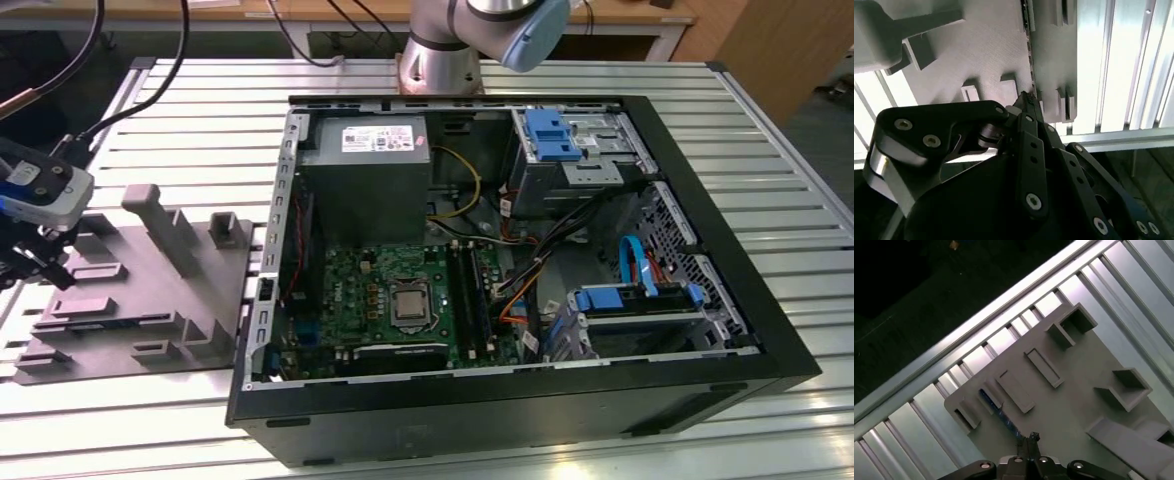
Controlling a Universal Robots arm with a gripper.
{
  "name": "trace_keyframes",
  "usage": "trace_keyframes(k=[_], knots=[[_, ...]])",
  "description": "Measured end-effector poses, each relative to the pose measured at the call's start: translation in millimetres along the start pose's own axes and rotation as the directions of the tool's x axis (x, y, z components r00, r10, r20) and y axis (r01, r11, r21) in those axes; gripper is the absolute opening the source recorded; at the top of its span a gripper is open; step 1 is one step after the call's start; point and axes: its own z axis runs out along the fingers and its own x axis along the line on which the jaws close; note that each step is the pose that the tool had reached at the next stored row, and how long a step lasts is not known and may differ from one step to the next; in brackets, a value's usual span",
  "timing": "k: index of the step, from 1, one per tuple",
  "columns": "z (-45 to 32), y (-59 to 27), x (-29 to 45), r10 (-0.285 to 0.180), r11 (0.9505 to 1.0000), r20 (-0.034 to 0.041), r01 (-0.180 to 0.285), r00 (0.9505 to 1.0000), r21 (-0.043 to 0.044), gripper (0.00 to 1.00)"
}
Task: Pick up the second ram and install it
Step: 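Pick up the second ram and move it above second insertion slot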
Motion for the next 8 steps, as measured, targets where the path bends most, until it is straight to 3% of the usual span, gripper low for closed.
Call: trace_keyframes(k=[4, 8], knots=[[1.8, -0.1, 0.1, -0.072, 0.9974, -0.0032, 0.072, 0.9974, -0.0019, 0.10], [3.7, -0.2, 0.1, -0.145, 0.9895, -0.0063, 0.145, 0.9895, -0.0040, 0.10]])
